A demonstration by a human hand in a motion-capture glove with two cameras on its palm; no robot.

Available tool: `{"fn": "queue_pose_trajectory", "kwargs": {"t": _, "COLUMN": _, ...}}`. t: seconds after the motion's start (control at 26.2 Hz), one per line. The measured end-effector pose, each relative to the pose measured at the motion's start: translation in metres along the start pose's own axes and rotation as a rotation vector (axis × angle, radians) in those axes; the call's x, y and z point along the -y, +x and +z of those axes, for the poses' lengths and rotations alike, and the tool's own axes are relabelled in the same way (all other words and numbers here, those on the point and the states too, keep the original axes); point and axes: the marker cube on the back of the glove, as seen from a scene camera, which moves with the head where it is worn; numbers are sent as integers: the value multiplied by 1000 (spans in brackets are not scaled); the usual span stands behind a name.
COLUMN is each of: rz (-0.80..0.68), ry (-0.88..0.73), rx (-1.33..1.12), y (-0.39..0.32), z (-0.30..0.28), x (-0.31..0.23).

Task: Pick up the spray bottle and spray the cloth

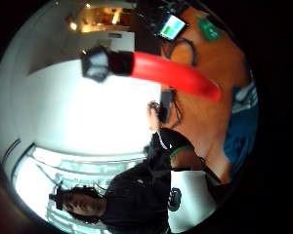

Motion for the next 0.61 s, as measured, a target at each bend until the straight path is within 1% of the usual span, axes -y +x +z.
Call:
{"fn": "queue_pose_trajectory", "kwargs": {"t": 0.15, "rz": 22, "ry": -76, "rx": -227, "y": 3, "z": 1, "x": -31}}
{"fn": "queue_pose_trajectory", "kwargs": {"t": 0.31, "rz": 20, "ry": -105, "rx": -358, "y": 0, "z": 0, "x": -59}}
{"fn": "queue_pose_trajectory", "kwargs": {"t": 0.42, "rz": -21, "ry": -101, "rx": -409, "y": -12, "z": -2, "x": -79}}
{"fn": "queue_pose_trajectory", "kwargs": {"t": 0.61, "rz": -136, "ry": -78, "rx": -468, "y": -43, "z": -1, "x": -102}}
